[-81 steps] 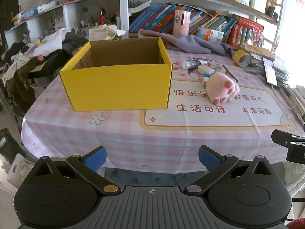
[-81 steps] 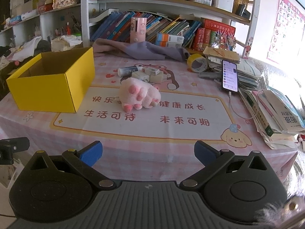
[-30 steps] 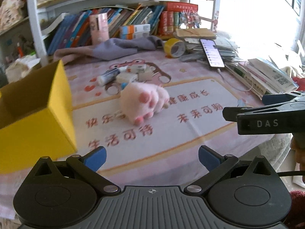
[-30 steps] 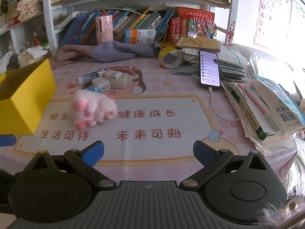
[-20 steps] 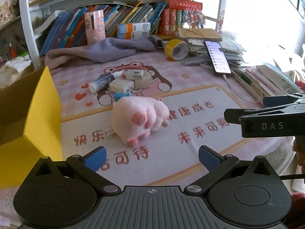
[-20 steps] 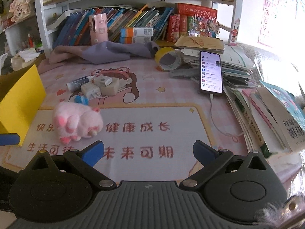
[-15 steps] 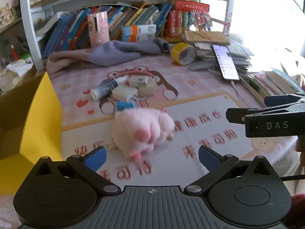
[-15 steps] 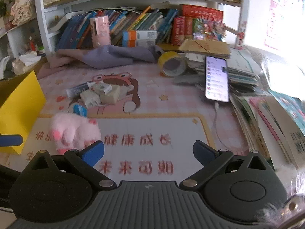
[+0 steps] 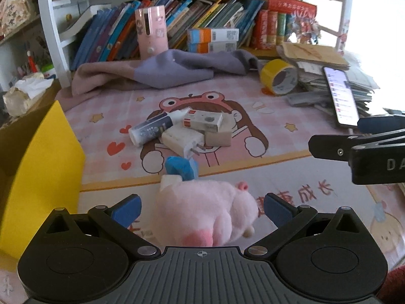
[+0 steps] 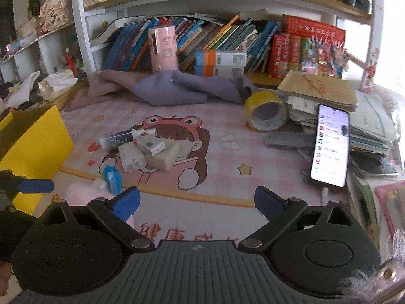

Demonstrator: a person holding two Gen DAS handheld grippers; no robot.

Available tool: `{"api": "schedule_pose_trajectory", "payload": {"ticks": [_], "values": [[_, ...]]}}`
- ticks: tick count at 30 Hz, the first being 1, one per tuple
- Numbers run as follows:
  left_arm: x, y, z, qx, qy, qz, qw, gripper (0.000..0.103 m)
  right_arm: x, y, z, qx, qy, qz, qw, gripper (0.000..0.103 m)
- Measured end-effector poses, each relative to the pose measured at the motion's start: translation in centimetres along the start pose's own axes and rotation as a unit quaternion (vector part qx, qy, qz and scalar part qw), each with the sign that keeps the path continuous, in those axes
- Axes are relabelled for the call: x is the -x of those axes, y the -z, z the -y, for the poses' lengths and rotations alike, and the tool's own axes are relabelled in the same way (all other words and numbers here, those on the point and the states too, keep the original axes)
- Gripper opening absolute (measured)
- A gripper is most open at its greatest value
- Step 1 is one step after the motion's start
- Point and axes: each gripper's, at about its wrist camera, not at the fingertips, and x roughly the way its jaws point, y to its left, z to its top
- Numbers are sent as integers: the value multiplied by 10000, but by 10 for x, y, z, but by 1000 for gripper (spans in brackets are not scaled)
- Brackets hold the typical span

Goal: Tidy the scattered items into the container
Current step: 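Grasp the pink plush paw with the left gripper while the right gripper approaches the blue tape dispenser, then close the right gripper on the blue tape dispenser and lift it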

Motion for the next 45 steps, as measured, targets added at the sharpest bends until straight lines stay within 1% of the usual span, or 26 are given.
{"api": "schedule_pose_trajectory", "payload": {"ticks": [4,7,9,11,14,15,17,20,22,23,25,27,30,32,34,36,40,45], "values": [[-17,-4,1,64,5,-87,9999,103,-20,-6,9,-53,-159,-106,9998,98],[-30,-2,1,213,15,-262,9994,101,-33,-9,10,-73,-295,-174,9994,98],[-33,1,1,183,-72,-347,9992,99,-40,-9,9,-33,-414,-219,9989,98],[-31,2,1,180,-64,-318,9993,96,-45,-7,6,18,-527,-293,9982,95],[-24,1,-1,259,-8,-361,9990,90,-54,-4,1,75,-715,-444,9964,90],[-20,1,-2,299,28,-395,9988,89,-57,-3,-1,83,-775,-479,9958,86],[-10,4,-5,354,64,-460,9983,89,-61,-3,-3,77,-888,-515,9947,82],[10,9,-10,392,-28,-477,9981,89,-68,-5,-8,69,-1122,-564,9921,77],[22,13,-15,494,-53,-459,9977,89,-75,-6,-14,97,-1285,-618,9897,69],[27,15,-17,558,-79,-460,9973,89,-80,-7,-19,115,-1381,-645,9882,67],[35,20,-20,643,-210,-487,9965,89,-88,-9,-28,160,-1566,-683,9852,60],[42,24,-22,657,-356,-506,9959,89,-95,-11,-39,237,-1743,-695,9819,57],[54,30,-24,696,-521,-481,9951,89,-104,-15,-55,389,-1949,-586,9783,55],[60,33,-24,735,-607,-475,9943,89,-110,-18,-62,478,-1963,-525,9780,51],[65,35,-24,753,-681,-470,9937,89,-120,-19,-66,534,-1916,-571,9784,38],[68,38,-24,775,-748,-465,9931,89,-129,-19,-70,575,-1921,-672,9774,33],[74,43,-26,901,-874,-468,9910,89,-135,-19,-76,620,-1968,-693,9760,31],[78,46,-31,1054,-924,-440,9892,89,-144,-18,-85,810,-1949,-576,9758,31]]}}
